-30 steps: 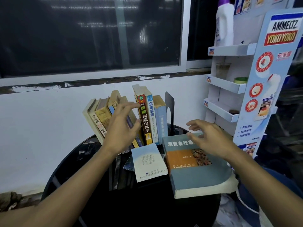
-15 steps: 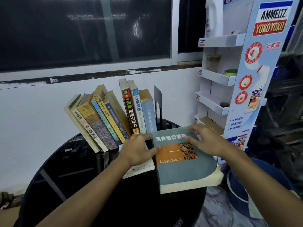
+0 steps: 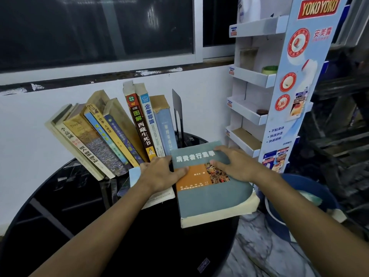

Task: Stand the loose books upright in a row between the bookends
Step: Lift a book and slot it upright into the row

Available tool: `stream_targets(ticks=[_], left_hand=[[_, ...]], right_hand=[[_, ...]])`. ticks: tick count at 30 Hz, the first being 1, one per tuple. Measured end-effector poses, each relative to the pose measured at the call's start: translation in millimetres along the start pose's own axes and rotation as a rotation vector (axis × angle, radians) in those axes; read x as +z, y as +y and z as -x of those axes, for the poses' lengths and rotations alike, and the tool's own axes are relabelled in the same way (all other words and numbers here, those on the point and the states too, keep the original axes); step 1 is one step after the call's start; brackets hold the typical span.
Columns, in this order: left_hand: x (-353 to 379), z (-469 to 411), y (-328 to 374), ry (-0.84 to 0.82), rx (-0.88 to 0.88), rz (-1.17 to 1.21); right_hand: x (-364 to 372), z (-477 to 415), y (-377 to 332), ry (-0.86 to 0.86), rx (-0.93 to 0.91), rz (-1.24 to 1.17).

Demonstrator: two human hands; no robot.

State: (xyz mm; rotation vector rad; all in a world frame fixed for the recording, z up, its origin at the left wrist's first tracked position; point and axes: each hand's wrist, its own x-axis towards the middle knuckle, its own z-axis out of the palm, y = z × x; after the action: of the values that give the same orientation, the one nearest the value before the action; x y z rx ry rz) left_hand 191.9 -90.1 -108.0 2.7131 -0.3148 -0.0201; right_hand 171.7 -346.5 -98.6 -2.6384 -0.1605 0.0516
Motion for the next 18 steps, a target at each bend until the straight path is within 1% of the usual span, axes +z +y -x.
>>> stream_targets(ticks=[7,10,14,18], left_hand=[[4.8,5.9,-3.2,-0.011,0.021,0.304],[2.5,14.6,0.0,0.029,0.057,0.409],[-5.1,27.0,12.3,0.064,0.087,0.628],[-11.8,34.1,15.2,0.105,0.091,0.824]], right_hand=[[2.8,5.7,-0.7,0.064,0.004,-0.168],[4.8,8.3,3.6,0.082,0.003,-0.249],[3.1,9.7,8.8,0.105,0.005,-0.355],[0.3,9.0,8.5,0.167,-0.024,-0.445]])
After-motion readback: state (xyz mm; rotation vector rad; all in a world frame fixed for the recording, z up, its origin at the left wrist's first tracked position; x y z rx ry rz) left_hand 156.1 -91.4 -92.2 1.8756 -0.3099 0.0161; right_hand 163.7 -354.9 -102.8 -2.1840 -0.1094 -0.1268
